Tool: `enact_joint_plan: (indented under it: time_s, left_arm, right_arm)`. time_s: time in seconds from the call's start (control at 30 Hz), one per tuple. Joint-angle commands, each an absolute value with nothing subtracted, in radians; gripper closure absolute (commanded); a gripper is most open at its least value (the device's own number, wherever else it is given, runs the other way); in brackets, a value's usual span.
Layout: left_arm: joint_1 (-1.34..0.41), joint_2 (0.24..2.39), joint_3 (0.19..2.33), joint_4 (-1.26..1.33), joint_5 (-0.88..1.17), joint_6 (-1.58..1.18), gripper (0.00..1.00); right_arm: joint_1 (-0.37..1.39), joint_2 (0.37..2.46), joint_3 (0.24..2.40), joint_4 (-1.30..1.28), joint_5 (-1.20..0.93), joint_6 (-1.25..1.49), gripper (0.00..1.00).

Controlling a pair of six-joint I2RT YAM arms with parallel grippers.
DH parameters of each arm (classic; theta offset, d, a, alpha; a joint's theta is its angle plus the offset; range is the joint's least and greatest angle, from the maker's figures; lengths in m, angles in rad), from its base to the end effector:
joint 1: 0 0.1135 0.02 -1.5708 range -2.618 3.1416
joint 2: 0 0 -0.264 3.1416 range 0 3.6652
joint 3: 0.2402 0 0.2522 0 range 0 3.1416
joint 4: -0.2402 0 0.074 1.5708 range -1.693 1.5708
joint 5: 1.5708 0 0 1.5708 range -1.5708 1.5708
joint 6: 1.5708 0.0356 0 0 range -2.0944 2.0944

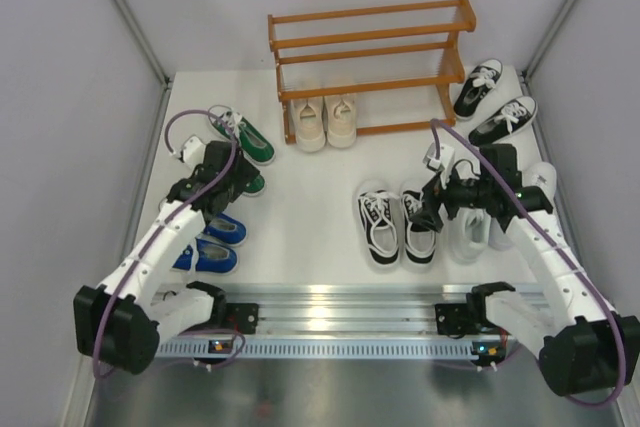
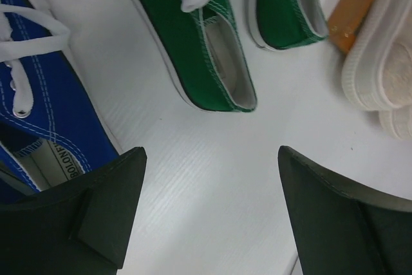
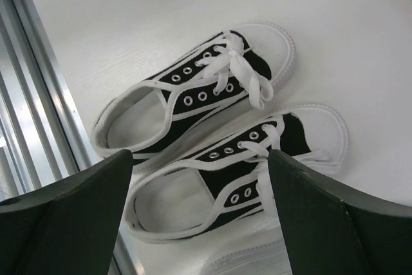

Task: Place and organize the shoes onto the shoe shelf
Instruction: Pick up the shoe at the center of the board.

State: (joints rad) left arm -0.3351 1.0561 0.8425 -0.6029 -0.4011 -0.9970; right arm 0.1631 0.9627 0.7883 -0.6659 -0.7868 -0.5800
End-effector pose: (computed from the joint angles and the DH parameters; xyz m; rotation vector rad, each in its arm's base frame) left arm 0.2079 -0.0577 0.2722 -0.9252 2.1212 -0.1959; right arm 0.1804 0.0552 0.2729 -1.1167 1.9105 0.7145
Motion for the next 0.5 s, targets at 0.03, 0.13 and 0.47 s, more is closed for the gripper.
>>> enact_joint_plan:
  time_s: [0.03,0.13,0.47]
  left_arm:
    - [-0.206,1.121,0.854,-0.606,-0.299,-1.074,0.14]
    - [-0.126,1.172,0.853,-0.546,-0.227,-1.058,0.18]
    - [-0.046,1.386,0.917,-0.399,-0.201,-0.977,0.28]
  right_arm:
    - [0.121,0.924,0.802,-0.597,-0.914,-0.581,0.14]
    - [0.114,0.904,0.795,-0.598,-0.911,-0.592,0.14]
    - [0.11,0.907,0.79,-0.614,-0.919,-0.618,0.13]
